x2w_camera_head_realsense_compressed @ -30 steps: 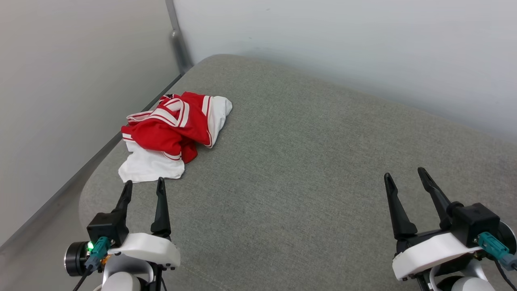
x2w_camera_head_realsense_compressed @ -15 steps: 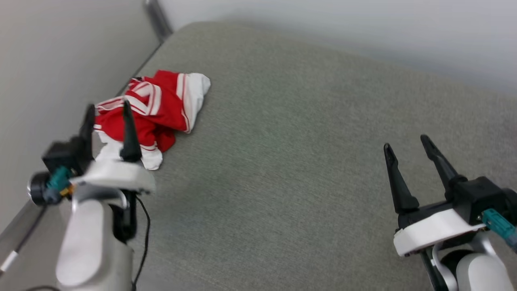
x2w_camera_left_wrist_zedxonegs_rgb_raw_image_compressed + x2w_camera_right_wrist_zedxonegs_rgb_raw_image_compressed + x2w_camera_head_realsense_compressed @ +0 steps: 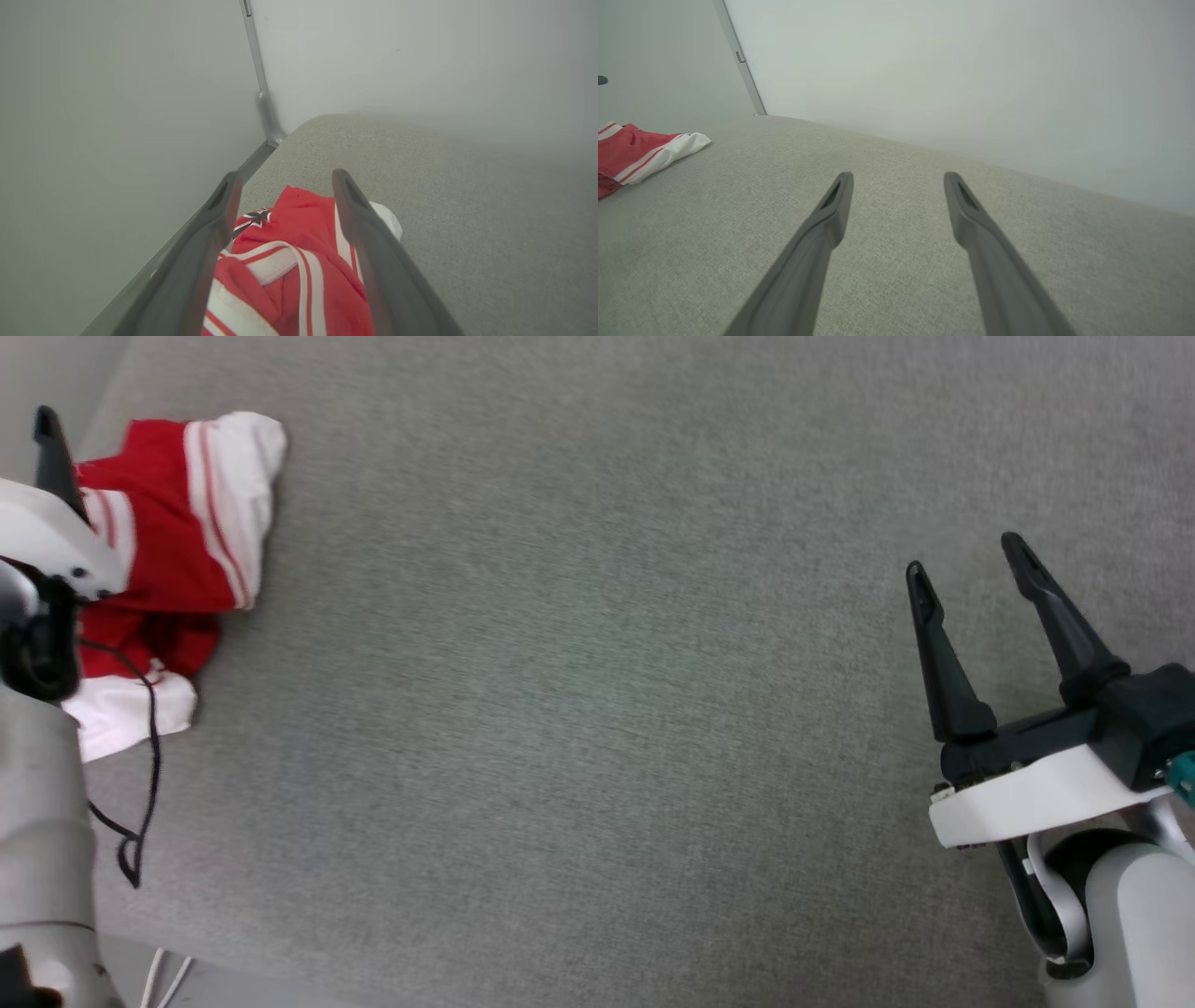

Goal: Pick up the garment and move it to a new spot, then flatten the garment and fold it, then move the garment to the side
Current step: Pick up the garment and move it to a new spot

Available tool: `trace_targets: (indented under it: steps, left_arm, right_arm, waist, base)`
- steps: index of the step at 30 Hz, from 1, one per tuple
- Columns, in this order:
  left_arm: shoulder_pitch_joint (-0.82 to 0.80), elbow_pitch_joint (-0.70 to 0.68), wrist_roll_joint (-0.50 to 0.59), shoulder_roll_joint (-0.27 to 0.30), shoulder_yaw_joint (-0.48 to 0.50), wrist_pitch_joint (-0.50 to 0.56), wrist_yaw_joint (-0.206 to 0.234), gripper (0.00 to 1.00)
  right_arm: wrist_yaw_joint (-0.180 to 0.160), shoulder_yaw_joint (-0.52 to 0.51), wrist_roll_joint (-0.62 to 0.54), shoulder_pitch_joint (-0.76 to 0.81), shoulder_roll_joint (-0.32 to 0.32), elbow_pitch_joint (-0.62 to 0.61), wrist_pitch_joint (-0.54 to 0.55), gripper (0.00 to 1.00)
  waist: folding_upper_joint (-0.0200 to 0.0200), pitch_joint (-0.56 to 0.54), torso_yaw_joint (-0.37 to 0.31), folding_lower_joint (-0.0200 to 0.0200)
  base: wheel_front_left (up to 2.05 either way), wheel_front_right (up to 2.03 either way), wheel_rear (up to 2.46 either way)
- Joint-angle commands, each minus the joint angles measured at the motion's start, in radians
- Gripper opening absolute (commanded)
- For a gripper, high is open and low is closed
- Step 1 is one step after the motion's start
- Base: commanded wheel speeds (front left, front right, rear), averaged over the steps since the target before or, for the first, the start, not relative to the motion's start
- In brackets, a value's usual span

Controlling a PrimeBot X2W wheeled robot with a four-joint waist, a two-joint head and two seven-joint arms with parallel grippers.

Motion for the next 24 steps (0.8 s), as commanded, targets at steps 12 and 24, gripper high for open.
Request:
trace_targets:
  steps: [12, 24]
  left_arm:
    - [-0.093, 0.197, -0.063, 0.123, 0.018, 0.542, 0.018, 1.00]
    - [0.027, 0.174, -0.097, 0.079, 0.013, 0.616, 0.013, 0.00]
  right_arm:
    - [0.000, 0.015, 0.028, -0.095, -0.021, 0.029, -0.044, 1.00]
    - [0.000, 0.013, 0.037, -0.098, -0.008, 0.056, -0.062, 1.00]
  waist:
    - [0.0000, 0.176, -0.112, -0.0002]
    - [0.0000, 0.154, -0.130, -0.0002]
  base:
    - [0.00, 0.00, 0.00]
    - [0.00, 0.00, 0.00]
